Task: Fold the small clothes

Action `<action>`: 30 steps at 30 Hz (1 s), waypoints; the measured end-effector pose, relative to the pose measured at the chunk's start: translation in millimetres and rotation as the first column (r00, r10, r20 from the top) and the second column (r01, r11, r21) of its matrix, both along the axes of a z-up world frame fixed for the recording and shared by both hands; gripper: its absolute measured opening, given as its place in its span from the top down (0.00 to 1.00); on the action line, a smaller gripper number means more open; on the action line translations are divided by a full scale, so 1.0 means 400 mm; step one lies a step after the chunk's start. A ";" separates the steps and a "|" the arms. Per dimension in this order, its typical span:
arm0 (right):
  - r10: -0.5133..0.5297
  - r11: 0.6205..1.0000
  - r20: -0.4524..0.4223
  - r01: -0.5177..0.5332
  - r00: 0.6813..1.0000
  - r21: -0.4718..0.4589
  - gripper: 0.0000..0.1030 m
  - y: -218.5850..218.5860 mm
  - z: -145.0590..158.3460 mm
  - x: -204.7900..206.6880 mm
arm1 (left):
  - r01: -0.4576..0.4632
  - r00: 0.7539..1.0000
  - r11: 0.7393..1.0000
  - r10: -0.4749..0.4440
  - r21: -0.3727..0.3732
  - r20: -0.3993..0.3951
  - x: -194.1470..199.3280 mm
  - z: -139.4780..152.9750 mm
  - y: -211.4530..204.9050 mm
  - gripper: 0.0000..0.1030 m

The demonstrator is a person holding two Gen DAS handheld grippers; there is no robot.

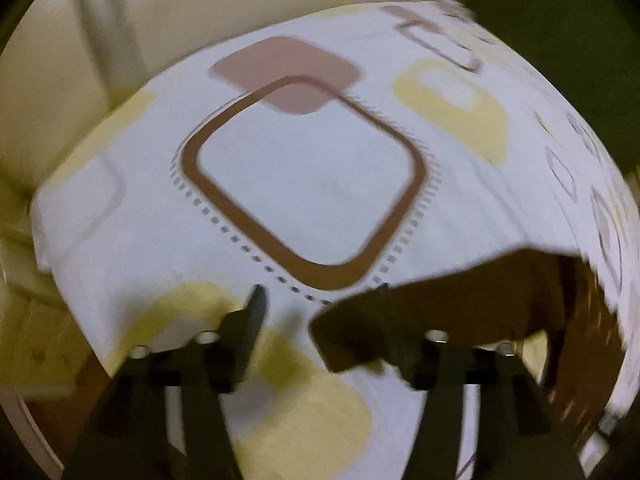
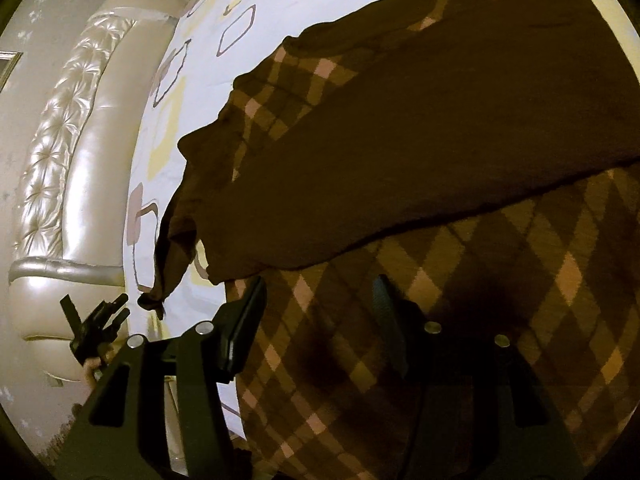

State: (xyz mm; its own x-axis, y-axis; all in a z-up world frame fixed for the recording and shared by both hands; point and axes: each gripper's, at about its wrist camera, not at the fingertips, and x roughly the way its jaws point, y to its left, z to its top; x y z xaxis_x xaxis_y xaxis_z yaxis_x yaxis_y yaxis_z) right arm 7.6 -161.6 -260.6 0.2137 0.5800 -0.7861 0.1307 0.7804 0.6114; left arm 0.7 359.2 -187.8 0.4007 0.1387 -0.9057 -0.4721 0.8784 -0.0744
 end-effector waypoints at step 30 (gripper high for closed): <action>-0.011 1.000 -0.067 0.012 0.998 0.013 0.40 0.032 -0.051 -0.023 | 0.324 0.941 0.920 -0.290 0.222 -0.172 0.044 -0.098 -0.200 0.32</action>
